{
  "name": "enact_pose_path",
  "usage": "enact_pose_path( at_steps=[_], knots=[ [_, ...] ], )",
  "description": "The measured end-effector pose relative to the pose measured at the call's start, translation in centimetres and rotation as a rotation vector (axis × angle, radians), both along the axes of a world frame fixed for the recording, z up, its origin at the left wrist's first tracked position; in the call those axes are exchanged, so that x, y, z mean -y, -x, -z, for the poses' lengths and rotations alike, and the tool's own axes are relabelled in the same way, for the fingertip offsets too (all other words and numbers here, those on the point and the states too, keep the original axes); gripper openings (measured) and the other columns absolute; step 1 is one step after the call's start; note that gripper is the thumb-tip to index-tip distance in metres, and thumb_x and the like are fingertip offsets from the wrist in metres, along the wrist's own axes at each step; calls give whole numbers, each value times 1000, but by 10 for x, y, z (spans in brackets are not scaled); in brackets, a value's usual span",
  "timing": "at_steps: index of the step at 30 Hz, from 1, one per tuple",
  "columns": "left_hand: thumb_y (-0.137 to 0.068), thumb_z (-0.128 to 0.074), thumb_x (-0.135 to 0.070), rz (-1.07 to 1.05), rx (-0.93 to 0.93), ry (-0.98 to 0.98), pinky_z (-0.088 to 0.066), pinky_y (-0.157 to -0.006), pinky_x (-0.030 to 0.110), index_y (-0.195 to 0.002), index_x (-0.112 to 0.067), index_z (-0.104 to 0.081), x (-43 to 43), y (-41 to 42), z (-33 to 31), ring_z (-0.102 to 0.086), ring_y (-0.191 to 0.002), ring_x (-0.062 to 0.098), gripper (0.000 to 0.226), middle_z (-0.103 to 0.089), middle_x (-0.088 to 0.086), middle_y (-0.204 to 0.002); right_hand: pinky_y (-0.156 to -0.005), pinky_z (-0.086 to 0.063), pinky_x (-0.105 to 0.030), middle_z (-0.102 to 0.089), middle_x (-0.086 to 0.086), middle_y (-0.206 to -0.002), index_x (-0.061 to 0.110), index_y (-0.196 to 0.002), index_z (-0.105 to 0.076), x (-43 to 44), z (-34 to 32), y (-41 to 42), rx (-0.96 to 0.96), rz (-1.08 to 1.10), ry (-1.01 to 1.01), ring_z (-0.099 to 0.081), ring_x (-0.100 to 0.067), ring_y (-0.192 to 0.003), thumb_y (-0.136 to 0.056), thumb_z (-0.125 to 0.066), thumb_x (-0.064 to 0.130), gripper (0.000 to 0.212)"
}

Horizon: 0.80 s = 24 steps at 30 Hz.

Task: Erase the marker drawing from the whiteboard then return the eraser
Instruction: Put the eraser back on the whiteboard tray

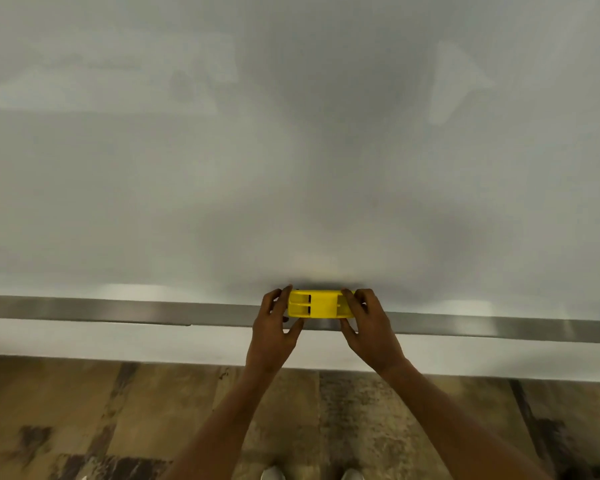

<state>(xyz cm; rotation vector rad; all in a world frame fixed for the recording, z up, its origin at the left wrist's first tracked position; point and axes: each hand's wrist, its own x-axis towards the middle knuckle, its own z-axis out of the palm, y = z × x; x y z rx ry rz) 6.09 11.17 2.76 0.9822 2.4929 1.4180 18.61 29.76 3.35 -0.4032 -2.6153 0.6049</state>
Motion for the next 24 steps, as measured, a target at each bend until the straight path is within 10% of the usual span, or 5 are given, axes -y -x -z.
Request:
enact_pose_path(
  at_steps=[24],
  knots=[
    [-107, -68, -23, -9, 193, 372, -47, -116, 41, -165, -13, -37, -22, 7, 73, -58, -135, 30, 67, -60, 15, -147, -96, -57, -45, -51, -12, -137, 16, -153, -48, 0, 67, 15, 379, 182, 228, -67, -36, -110, -103, -59, 11, 52]
  ],
)
